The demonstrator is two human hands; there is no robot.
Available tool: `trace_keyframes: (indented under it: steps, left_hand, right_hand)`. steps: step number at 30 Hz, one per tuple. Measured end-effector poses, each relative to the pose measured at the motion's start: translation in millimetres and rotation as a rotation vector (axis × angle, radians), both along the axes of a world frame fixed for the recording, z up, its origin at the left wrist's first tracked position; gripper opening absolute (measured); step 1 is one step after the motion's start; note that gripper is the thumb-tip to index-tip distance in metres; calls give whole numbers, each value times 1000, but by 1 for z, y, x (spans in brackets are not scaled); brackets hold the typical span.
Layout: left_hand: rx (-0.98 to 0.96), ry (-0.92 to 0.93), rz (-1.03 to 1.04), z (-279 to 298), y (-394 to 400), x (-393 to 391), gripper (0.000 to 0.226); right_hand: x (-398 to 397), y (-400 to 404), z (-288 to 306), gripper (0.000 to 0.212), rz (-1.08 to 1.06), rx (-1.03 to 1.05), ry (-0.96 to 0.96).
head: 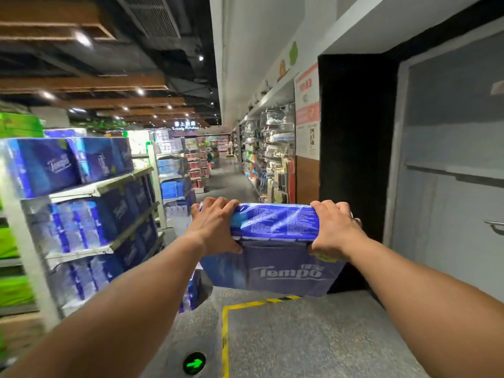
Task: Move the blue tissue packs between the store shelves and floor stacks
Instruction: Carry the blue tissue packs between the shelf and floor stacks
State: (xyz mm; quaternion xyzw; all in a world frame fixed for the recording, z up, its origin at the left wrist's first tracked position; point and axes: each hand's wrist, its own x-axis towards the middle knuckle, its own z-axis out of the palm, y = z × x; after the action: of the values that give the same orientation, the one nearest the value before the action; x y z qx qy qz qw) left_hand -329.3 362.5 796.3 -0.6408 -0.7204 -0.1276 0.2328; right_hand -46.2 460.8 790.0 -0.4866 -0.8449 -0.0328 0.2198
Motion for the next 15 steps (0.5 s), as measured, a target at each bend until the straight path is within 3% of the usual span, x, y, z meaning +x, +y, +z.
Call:
trace_keyframes:
  steps: [15]
  left_hand:
    - [60, -30, 462, 19, 135, -180, 110]
  right_hand:
    - [-259, 253, 39, 108, 452, 76, -40]
